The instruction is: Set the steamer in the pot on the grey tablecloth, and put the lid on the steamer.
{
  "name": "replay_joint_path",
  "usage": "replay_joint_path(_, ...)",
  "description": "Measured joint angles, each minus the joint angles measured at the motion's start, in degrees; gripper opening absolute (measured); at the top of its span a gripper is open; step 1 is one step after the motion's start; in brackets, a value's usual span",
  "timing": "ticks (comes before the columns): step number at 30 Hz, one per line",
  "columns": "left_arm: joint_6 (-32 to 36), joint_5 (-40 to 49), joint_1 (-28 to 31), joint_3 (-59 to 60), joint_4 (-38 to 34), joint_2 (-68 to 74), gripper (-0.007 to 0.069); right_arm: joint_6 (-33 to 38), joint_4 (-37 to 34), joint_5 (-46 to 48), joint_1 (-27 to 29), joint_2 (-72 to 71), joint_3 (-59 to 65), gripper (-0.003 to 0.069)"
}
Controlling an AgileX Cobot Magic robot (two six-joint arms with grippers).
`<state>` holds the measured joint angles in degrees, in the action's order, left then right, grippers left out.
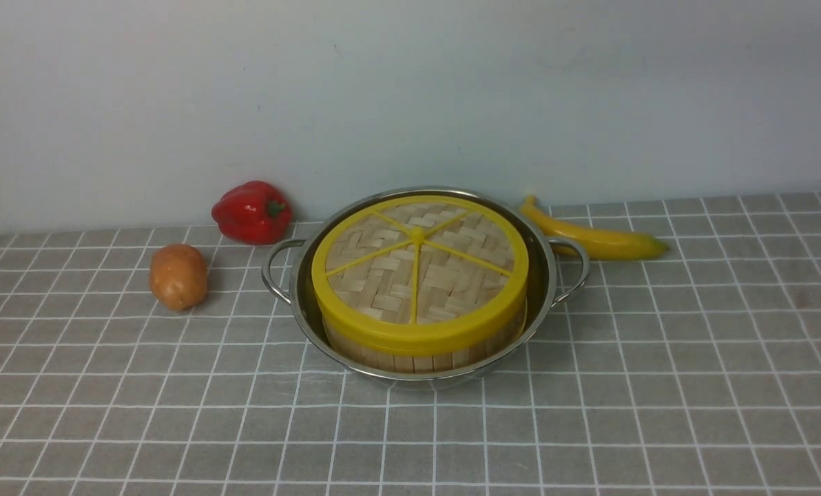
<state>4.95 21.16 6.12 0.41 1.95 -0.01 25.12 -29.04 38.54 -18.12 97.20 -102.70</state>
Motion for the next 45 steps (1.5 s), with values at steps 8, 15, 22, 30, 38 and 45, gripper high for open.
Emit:
replay_joint_path(8,0.0,0.0,0.0,0.0,0.0,0.0,0.0243,-3.9,5.1,6.7,0.0,-4.5,8.2,0.0013)
replay_joint_path(15,0.0,0.0,0.0,0.0,0.0,0.0,0.0243,-11.8,11.1,-9.5,4.5,-30.9,47.5,0.0045)
replay_joint_path(22,0.0,0.0,0.0,0.0,0.0,0.0,0.0243,-16.5,11.3,-25.4,13.6,-57.7,78.6,0.0078)
replay_joint_path(30,0.0,0.0,0.0,0.0,0.0,0.0,0.0243,-14.7,11.5,-36.1,19.0,-83.9,97.6,0.0118)
replay_joint_path(38,0.0,0.0,0.0,0.0,0.0,0.0,0.0243,-14.4,15.0,-30.4,19.3,-93.1,103.1,0.0145)
replay_joint_path(45,0.0,0.0,0.0,0.0,0.0,0.0,0.0243,-14.8,16.1,-19.2,19.3,-96.9,103.2,0.0167)
